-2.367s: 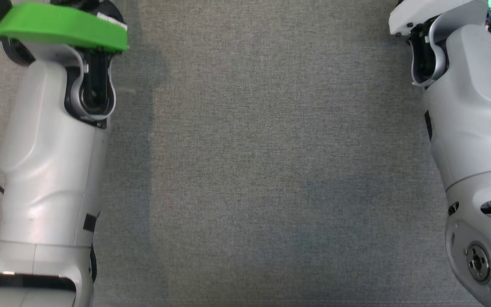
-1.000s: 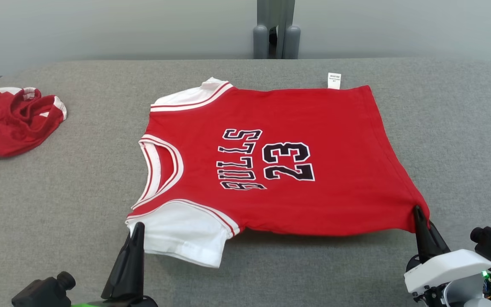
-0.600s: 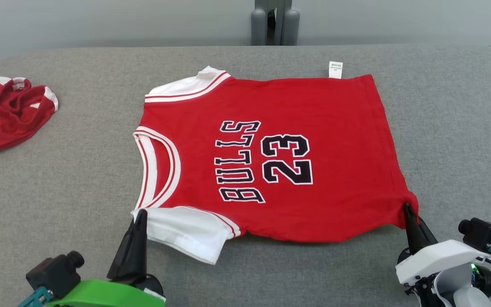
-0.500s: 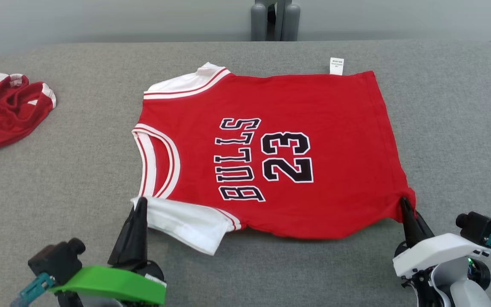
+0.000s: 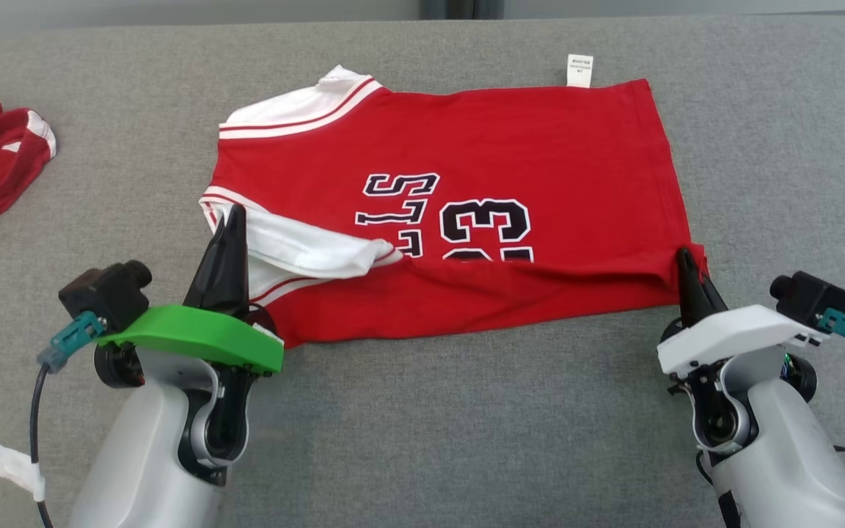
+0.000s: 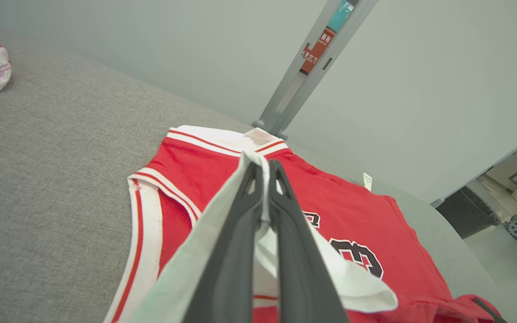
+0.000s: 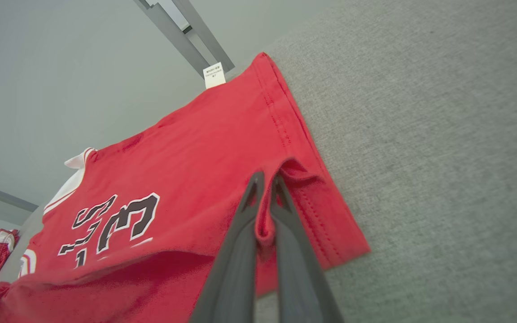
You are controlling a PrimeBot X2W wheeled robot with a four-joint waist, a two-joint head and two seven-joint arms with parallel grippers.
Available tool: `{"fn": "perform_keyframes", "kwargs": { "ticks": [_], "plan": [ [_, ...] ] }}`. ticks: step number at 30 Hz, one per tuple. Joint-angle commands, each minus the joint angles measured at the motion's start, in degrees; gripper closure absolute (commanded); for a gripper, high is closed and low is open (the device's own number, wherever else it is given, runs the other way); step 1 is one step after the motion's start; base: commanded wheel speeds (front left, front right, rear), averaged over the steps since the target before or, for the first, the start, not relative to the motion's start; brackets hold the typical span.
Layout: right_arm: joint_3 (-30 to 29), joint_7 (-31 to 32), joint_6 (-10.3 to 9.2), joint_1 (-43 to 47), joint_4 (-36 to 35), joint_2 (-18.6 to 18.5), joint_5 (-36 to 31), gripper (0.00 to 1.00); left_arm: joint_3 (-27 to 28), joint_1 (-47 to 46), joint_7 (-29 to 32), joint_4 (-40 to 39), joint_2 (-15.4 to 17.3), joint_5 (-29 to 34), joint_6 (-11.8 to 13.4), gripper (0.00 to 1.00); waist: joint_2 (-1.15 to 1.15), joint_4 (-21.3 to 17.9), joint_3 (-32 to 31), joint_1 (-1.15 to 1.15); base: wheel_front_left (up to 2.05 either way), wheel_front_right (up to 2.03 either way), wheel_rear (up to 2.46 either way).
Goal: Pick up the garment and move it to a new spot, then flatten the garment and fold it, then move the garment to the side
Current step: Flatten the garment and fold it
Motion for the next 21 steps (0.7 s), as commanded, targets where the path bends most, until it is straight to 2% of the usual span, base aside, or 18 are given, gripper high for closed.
{"fn": "perform_keyframes", "kwargs": {
  "ticks": [1,9,11,12,13,14,15,21],
  "plan": [
    [0.1,-0.9,0.0,-1.9,1.5,-0.1,-0.2,1.0,0.0,-2.0,-0.7,1.7,-0.1,0.8,-0.6,1.0,0.0,-0.8,1.3,0.0,0.0,0.0,0.0],
    [1.8,-3.7,0.0,-8.9,10.5,-0.2,-1.1,1.0,-0.6,-6.9,-2.8,9.6,-0.8,1.4,-2.3,1.0,0.0,-1.2,2.5,0.0,0.0,0.0,0.0],
    [2.4,-4.7,0.0,-10.0,11.6,-0.1,-0.8,0.64,-0.7,-7.5,-3.2,10.7,-1.2,1.5,-2.4,1.0,0.0,-1.2,2.5,0.0,0.0,0.0,0.0],
    [2.9,-5.3,0.0,-10.6,11.9,-0.1,-0.5,0.0,-0.8,-7.8,-3.4,11.2,-1.3,1.5,-2.5,1.0,0.0,-1.2,2.5,0.0,0.0,0.0,0.0],
    [3.1,-5.7,0.0,-10.9,12.1,-0.2,-0.2,0.0,-0.8,-7.9,-3.6,11.5,-1.4,1.5,-2.6,0.94,0.0,-1.2,2.4,0.0,0.0,0.0,0.0],
    [3.7,-6.2,0.0,-11.2,12.2,-0.1,0.2,0.0,-0.8,-8.1,-3.9,11.8,-1.5,1.6,-2.6,0.39,0.0,-1.2,2.3,0.0,0.0,0.0,0.0],
    [4.0,-6.5,0.0,-11.3,12.2,-0.1,0.6,0.0,-0.8,-8.2,-4.3,11.8,-1.6,1.7,-2.7,0.0,0.0,-1.2,2.2,0.0,0.0,0.0,0.0],
    [5.1,-7.9,0.0,-11.3,10.2,-0.2,2.1,0.0,-0.6,-8.3,-6.0,10.9,-2.0,1.8,-3.6,0.0,0.0,-1.2,1.4,0.0,0.0,0.0,0.0]
  ]
}}
